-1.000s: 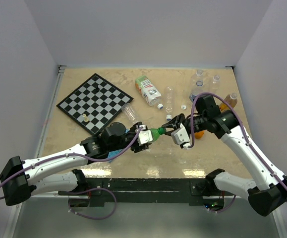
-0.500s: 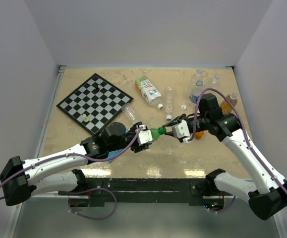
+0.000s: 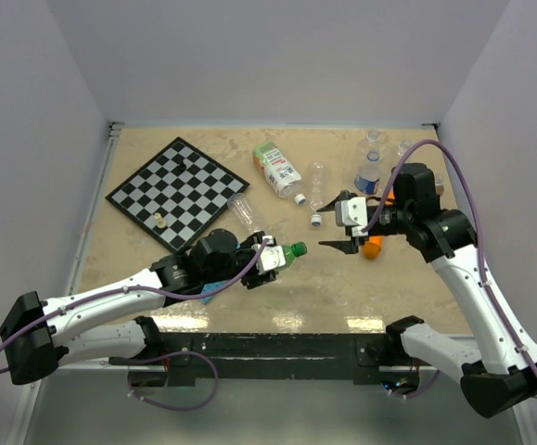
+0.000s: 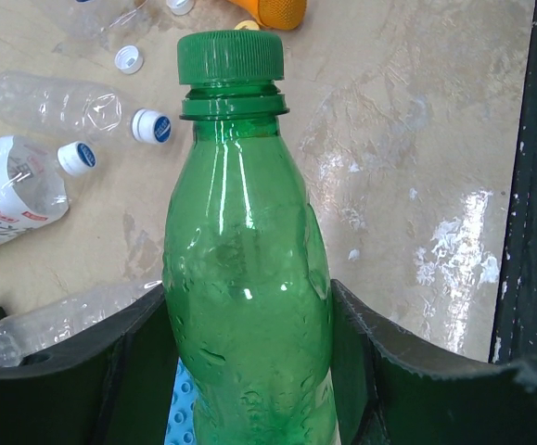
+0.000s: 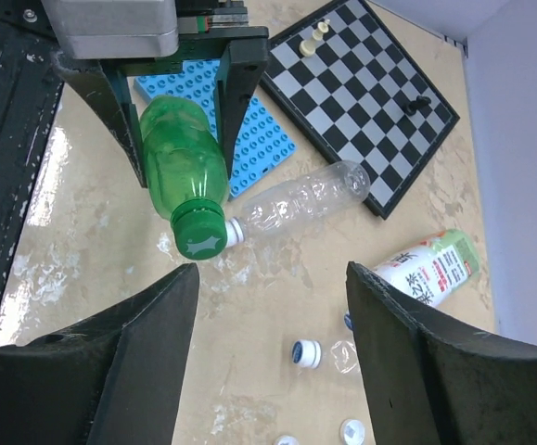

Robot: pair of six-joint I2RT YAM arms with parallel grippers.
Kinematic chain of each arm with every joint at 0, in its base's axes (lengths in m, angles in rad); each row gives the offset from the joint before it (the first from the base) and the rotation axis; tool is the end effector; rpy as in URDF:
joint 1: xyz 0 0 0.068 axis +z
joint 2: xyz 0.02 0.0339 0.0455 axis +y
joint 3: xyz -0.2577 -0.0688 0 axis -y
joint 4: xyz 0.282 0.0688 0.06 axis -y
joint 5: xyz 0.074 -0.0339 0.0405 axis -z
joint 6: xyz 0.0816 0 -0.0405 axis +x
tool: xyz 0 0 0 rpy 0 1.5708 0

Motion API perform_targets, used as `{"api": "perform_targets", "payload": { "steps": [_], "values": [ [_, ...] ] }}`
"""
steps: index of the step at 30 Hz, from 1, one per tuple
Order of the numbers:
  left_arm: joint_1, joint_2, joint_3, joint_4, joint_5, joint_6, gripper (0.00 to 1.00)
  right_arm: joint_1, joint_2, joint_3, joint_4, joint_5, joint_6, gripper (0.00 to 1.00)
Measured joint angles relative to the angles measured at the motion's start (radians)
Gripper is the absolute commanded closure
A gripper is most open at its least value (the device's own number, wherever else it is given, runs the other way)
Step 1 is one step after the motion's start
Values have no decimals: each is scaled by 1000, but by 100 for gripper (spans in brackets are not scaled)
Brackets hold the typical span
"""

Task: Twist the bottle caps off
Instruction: Unscrew the bottle cap from the plastic bottle.

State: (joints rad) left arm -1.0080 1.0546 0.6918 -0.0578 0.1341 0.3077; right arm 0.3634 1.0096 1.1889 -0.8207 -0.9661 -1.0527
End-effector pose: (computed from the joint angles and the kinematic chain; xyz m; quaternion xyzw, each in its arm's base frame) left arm 0.1610 -0.2757 0.2304 0.5407 0.6402 -0.2390 0.4905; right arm 0.2062 0.1502 0.3690 -0.6730 0.4660 0.2567 0.5138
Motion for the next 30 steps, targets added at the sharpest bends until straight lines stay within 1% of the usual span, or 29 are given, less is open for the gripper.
{"api": "perform_targets", "payload": {
  "steps": [8, 11, 16, 19, 26, 30],
  "values": [
    [0, 0, 0, -13, -6, 0, 92, -22, -3, 55, -92, 11, 40, 32],
    [0, 0, 0, -13, -10, 0, 92, -26, -2, 58, -101, 15, 97, 32],
    [0, 0, 0, -13, -16, -1, 92, -45, 30, 59, -92, -8, 237, 32],
    [0, 0, 0, -13, -29, -1, 92, -59, 47, 51, -51, -29, 348, 30],
    [0, 0, 0, -13, -52, -1, 92, -67, 44, -29, 166, -8, 764, 30],
    [0, 0, 0, -13, -60, -1, 93, -68, 61, -60, 238, -3, 927, 30]
  ]
}}
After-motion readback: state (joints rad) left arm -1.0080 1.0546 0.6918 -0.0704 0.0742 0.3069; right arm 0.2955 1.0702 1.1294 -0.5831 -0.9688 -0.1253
